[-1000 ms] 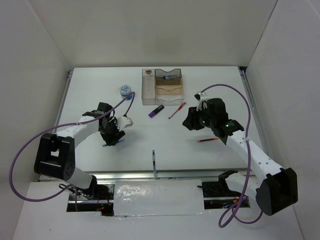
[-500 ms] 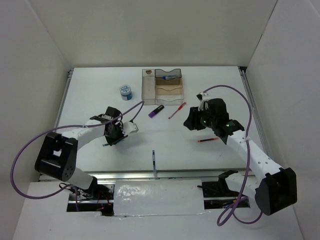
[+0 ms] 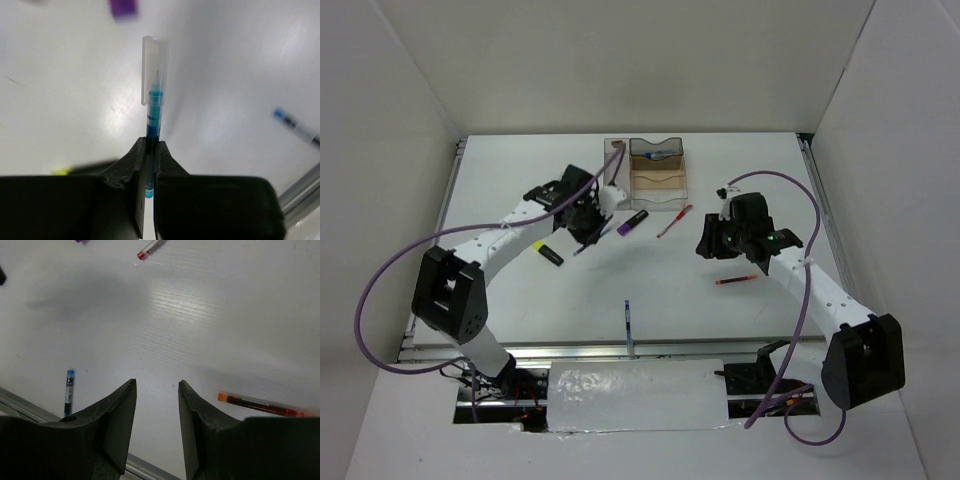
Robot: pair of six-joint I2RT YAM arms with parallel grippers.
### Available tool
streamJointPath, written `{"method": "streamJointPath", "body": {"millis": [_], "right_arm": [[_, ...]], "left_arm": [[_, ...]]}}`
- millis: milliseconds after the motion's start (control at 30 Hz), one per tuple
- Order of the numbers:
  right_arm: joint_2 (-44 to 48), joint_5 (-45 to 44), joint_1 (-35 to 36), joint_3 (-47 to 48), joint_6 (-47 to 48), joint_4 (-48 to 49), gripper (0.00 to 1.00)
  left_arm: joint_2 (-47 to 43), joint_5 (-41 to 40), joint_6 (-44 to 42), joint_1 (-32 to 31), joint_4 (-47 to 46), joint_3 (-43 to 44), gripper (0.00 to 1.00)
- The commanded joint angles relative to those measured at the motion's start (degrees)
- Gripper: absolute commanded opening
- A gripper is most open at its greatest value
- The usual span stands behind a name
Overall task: Sort the stationery into containers
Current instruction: Grab a piece of stationery with the left arm, then place the stationery into the container
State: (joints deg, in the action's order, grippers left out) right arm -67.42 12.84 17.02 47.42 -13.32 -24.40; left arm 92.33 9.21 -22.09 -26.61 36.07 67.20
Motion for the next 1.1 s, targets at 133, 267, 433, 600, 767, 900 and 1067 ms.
{"method": "streamJointPath", "body": {"millis": [133, 267, 433, 600, 767, 900, 1067], "right_arm": [[-3.16, -2.03, -2.07, 4.17, -0.83, -3.02, 0.48], [-2.19, -2.56, -3.21, 3.21, -1.01, -1.44, 0.51], [-1.93, -1.86, -5.06, 3.56, -1.18, -2.66, 0.51], [-1.40, -0.98, -6.47, 3.56, -1.53, -3.20, 0.51], [-1.14, -0.63, -6.99, 3.21, -2.41, -2.58, 0.51], [-2.01, 0.16, -7.17, 3.03, -3.46, -1.96, 0.52], [-3.07, 0.69, -7.26, 3.12, -5.39, 0.14, 0.52]], "left_arm": [[9.69, -2.35, 27.96, -0.02, -0.47, 31.45, 0.00], [19.00, -5.17, 33.32, 1.47, -2.41, 43.52, 0.00], [27.88, -1.57, 39.12, 5.59, -9.24, 54.52, 0.00], [32.02, -2.45, 41.60, 7.27, -17.17, 54.00, 0.00], [36.68, -3.15, 40.72, 7.27, -16.40, 57.60, 0.00], [38.62, -3.32, 41.07, 7.36, -16.30, 56.82, 0.03], [38.80, -3.32, 42.04, 7.45, -17.35, 54.18, 0.12]]}}
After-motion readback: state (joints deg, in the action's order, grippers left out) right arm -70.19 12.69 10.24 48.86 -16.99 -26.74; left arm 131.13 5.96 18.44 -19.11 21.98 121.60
